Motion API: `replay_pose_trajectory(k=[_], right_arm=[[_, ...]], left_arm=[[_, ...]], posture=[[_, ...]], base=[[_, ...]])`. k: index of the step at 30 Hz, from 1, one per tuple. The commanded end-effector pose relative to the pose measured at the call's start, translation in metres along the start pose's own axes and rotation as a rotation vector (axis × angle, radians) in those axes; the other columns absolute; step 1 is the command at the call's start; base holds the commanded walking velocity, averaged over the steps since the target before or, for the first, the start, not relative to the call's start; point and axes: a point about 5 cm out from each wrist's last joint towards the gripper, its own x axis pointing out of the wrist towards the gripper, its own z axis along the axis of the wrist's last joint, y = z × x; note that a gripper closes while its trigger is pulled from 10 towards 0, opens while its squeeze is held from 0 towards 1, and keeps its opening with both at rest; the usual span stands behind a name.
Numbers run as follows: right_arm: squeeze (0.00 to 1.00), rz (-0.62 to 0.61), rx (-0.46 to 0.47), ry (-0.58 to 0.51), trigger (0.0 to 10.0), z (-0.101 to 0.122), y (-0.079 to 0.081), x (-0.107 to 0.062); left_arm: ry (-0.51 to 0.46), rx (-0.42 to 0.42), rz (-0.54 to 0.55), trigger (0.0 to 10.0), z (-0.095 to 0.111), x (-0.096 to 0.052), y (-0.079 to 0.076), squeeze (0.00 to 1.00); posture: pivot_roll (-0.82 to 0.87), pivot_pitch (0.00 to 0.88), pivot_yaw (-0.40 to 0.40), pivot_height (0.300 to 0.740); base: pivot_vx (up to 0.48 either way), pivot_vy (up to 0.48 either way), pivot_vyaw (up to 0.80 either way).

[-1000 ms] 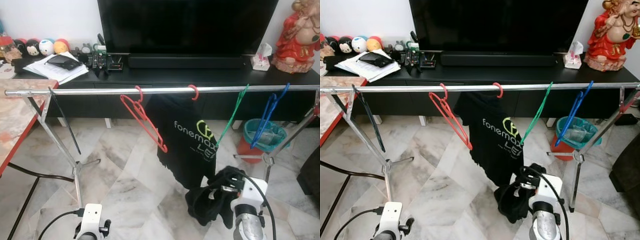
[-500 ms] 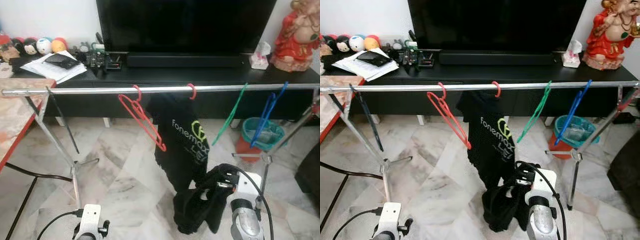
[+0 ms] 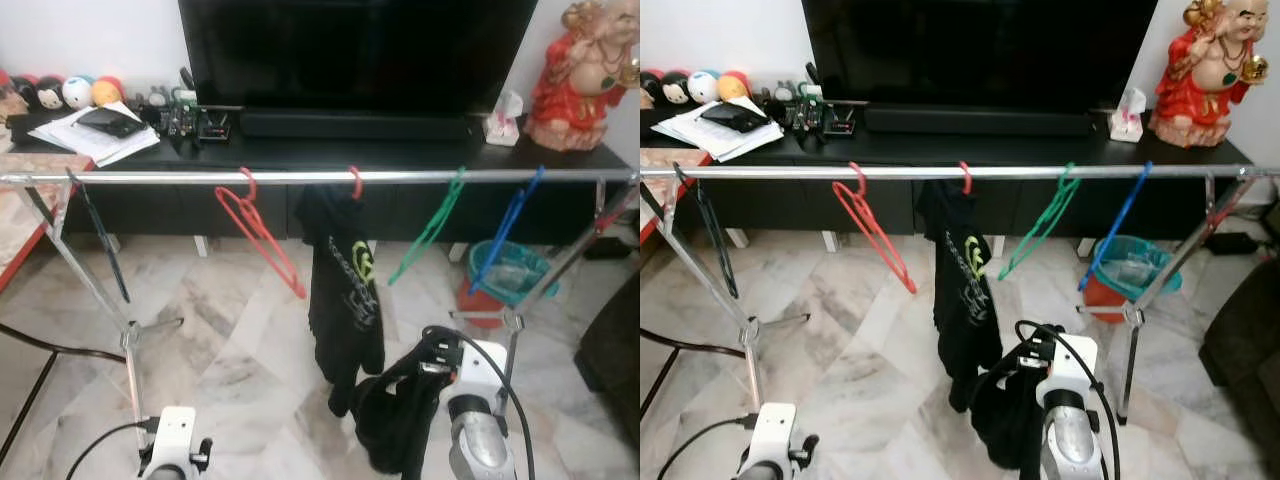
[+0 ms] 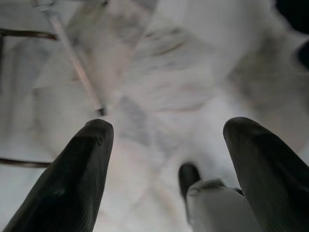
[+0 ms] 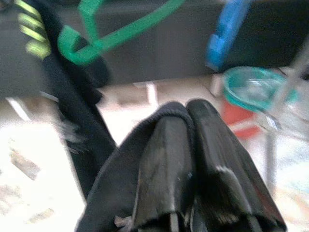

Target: Hang hanger

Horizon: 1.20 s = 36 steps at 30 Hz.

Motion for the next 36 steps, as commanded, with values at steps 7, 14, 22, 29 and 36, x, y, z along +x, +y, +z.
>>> replay_pose_trajectory(k=[7, 14, 22, 29, 36], right_arm=[[0.0, 0.008, 0.009, -0.054, 10.0, 0.014, 0.003, 0.007], [0.0, 0.013, 0.008, -0.05, 10.0, 0.014, 0.004, 0.007], [0.0, 0.028, 0.011, -0.042, 10.0, 0.014, 0.004, 0.008], [0.0, 0.028, 0.011, -0.042, 10.0, 0.014, 0.004, 0.008], [0.0, 0.028, 0.011, -0.042, 10.0, 0.014, 0.004, 0.008]], left_arm=[[0.007, 0.019, 0.009, 10.0, -0.002, -0.001, 0.005, 0.0], [0.0, 0.021, 0.013, 10.0, -0.002, -0.001, 0.005, 0.0], [-0.156, -0.004, 0.037, 10.0, 0.026, 0.003, 0.008, 0.0], [-0.156, -0.004, 0.037, 10.0, 0.026, 0.003, 0.008, 0.0], [-0.156, -0.004, 0.037, 10.0, 0.026, 0.003, 0.008, 0.0]], posture=[[0.07, 0.018, -0.043, 0.736], [0.07, 0.017, -0.043, 0.736], [0.07, 0.02, -0.046, 0.736], [0.07, 0.02, -0.046, 0.736], [0.07, 0.02, -0.046, 0.736]], base=[[0.0, -0.322, 0.0], [0.0, -0.322, 0.0], [0.0, 0.0, 0.0], [0.0, 0.0, 0.0], [0.0, 0.0, 0.0]])
